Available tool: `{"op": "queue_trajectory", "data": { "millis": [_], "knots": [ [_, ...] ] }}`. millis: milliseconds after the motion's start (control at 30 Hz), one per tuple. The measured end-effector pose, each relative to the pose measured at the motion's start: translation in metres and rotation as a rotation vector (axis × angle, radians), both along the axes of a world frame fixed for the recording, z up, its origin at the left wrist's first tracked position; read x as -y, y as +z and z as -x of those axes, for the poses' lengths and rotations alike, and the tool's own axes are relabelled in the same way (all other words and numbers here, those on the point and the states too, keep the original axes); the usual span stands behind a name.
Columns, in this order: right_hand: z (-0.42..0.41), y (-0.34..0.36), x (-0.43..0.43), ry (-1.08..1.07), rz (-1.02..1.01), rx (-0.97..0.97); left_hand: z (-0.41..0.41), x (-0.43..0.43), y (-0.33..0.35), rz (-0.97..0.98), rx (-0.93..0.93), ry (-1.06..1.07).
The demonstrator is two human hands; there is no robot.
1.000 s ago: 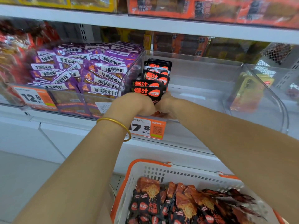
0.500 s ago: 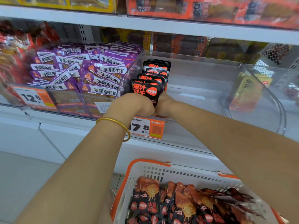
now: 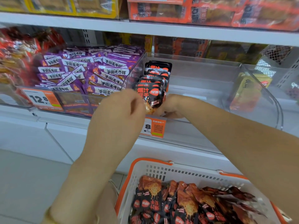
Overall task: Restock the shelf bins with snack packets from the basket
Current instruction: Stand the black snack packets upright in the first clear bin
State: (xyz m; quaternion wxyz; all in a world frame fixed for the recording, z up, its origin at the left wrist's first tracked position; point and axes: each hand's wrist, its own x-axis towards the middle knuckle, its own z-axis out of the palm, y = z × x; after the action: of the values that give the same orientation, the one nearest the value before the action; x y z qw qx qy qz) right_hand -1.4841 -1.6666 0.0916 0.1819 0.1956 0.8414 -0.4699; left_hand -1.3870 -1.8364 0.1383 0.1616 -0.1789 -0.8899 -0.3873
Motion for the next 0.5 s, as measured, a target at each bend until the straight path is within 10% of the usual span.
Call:
{"op": "queue_trajectory", "data": {
  "millis": [133,267,400,500],
  "knots": [
    [-0.041,0.029,-0.009,-0.024,-0.111,-0.239,-0.029,0.004,-0.029,-0.127,0.411,-0.250],
    [-0.119,0.049,-0.009,-0.085,0.089,-0.619,-0.026,-0.015,-0.071,0.346,0.665,-0.449],
    [-0.179,-0.007,-0.009,0.025,0.212,-0.365,-0.031,-0.037,-0.109,0.769,0.672,-0.508],
    [-0.178,-0.105,-0.023,0.225,-0.225,-0.065,-0.039,-0.044,-0.132,0.899,0.658,-0.523]
  ]
}}
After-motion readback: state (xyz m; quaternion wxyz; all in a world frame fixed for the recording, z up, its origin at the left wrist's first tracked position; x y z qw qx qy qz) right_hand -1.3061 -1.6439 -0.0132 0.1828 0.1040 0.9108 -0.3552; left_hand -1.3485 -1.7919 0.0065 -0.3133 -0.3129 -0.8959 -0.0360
